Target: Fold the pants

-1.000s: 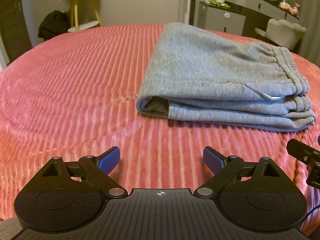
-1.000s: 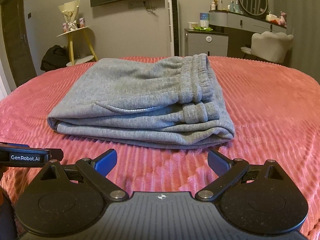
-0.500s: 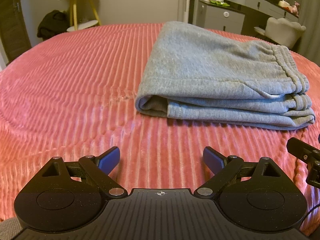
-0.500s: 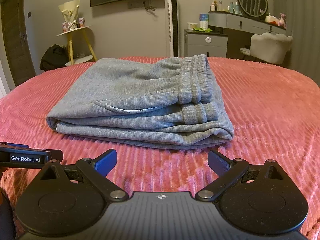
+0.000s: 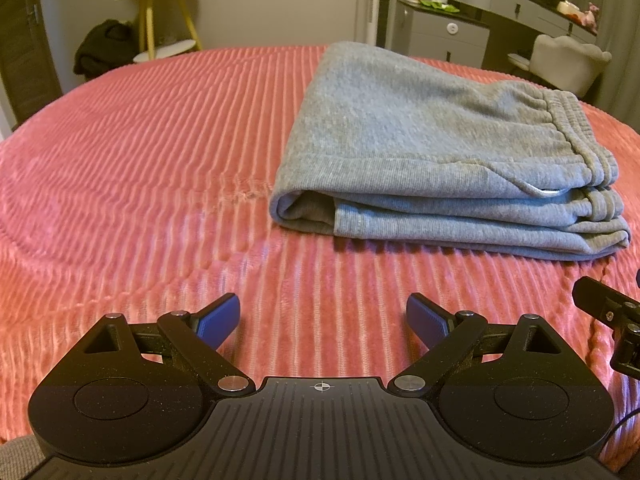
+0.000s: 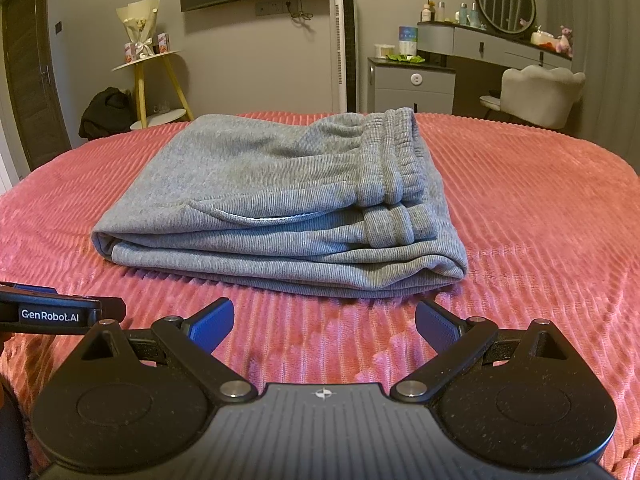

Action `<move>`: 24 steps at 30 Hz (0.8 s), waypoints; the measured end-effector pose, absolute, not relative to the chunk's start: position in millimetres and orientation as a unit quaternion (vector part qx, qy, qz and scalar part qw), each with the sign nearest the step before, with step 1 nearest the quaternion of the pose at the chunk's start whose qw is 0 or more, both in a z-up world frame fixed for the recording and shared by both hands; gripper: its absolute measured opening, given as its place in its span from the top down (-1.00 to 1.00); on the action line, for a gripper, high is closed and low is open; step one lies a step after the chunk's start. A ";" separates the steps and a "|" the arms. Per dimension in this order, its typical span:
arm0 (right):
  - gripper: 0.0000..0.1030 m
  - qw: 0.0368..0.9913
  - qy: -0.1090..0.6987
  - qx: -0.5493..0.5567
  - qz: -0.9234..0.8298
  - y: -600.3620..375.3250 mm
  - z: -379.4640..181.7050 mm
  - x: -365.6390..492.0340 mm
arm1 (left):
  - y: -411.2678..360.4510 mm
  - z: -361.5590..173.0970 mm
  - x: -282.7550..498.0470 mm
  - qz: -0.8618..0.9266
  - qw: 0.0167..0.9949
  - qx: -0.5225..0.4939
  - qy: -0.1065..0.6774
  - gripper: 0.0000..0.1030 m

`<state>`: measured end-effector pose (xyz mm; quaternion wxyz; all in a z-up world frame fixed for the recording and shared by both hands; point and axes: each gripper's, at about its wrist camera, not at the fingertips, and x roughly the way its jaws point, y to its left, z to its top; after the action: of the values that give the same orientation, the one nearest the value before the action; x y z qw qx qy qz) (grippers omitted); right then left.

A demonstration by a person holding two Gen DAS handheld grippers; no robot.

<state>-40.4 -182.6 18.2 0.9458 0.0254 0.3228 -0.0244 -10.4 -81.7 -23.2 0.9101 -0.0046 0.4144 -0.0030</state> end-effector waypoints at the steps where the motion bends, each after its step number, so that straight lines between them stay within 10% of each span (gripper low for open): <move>1: -0.89 0.946 0.323 0.026 -0.024 -182.6 18.1 -40.4 | -81.5 -23.2 -10.3 -0.003 0.910 -0.005 0.415 -0.84; 24: -0.89 0.945 0.324 0.023 -0.028 -183.8 17.6 -40.0 | -82.5 -23.6 -8.6 -0.010 0.909 -0.002 0.416 -0.84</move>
<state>-40.0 -183.8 17.6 0.9455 0.0232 0.3236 -0.0282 -8.6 -82.5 -23.6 0.9092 -0.0017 0.4163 -0.0100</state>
